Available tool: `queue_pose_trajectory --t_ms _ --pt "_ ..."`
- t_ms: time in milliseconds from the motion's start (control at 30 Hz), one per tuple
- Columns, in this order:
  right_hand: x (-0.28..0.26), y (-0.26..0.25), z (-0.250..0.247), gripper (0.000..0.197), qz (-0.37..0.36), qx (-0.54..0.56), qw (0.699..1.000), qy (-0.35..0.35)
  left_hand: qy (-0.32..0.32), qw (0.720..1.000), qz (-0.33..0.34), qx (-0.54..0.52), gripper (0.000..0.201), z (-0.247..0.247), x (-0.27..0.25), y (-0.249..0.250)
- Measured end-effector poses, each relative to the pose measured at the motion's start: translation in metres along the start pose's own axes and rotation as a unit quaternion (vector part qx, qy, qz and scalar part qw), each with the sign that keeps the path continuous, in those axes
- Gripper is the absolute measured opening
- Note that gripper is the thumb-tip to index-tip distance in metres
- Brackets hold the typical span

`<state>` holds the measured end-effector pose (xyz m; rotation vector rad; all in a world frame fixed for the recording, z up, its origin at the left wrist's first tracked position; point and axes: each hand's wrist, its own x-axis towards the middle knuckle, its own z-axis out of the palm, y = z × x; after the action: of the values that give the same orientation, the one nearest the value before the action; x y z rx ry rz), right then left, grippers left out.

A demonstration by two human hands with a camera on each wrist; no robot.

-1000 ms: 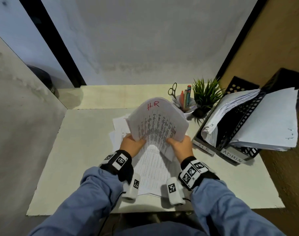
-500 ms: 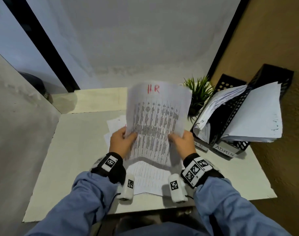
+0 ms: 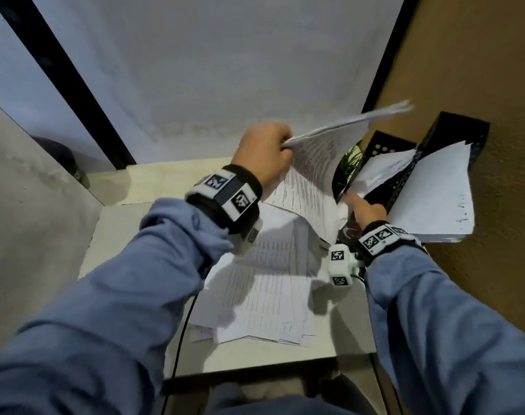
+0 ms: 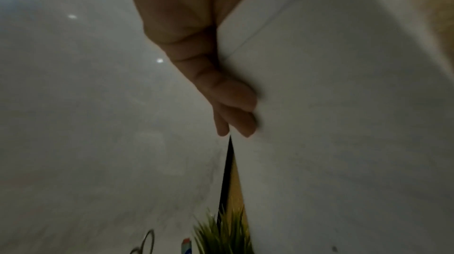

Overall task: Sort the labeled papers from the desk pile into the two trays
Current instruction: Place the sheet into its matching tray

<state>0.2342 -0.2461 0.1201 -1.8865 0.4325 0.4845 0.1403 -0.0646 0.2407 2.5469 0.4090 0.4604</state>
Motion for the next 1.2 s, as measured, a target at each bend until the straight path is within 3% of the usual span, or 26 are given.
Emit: queue_pose_trajectory --t_ms 100,267,400,533,633,1000,1067,1200 --pt "0.007 0.001 -0.002 0.056 -0.024 -0.036 0.999 0.003 -0.042 0.995 0.055 0.071 0.022 0.005 0.018 0.021" --pt "0.015 0.001 -0.011 0.038 -0.069 -0.089 0.994 0.013 -0.075 0.988 0.081 0.106 0.024 0.018 0.039 0.052" --pt "0.017 -0.006 -0.018 0.033 -0.152 -0.097 0.982 0.053 -0.073 0.991 0.06 0.092 0.021 0.033 0.052 0.072" --pt "0.012 -0.016 -0.025 0.05 -0.207 -0.113 0.971 0.041 -0.071 0.994 0.042 0.071 0.022 0.053 0.058 0.087" --pt "0.007 -0.027 -0.03 0.039 -0.234 -0.143 0.96 0.049 -0.071 0.994 0.041 0.065 0.023 0.065 0.06 0.095" --pt "0.009 -0.051 -0.046 0.038 -0.263 -0.201 0.94 0.078 -0.053 0.998 0.038 0.002 0.023 0.069 0.073 0.116" --pt "0.012 -0.05 -0.045 0.043 -0.26 -0.216 0.938 0.071 -0.095 0.995 0.024 -0.009 0.023 0.075 0.068 0.109" --pt "0.021 -0.037 -0.038 0.046 -0.237 -0.256 0.936 0.055 -0.245 0.967 0.001 0.066 0.029 0.108 0.049 0.088"
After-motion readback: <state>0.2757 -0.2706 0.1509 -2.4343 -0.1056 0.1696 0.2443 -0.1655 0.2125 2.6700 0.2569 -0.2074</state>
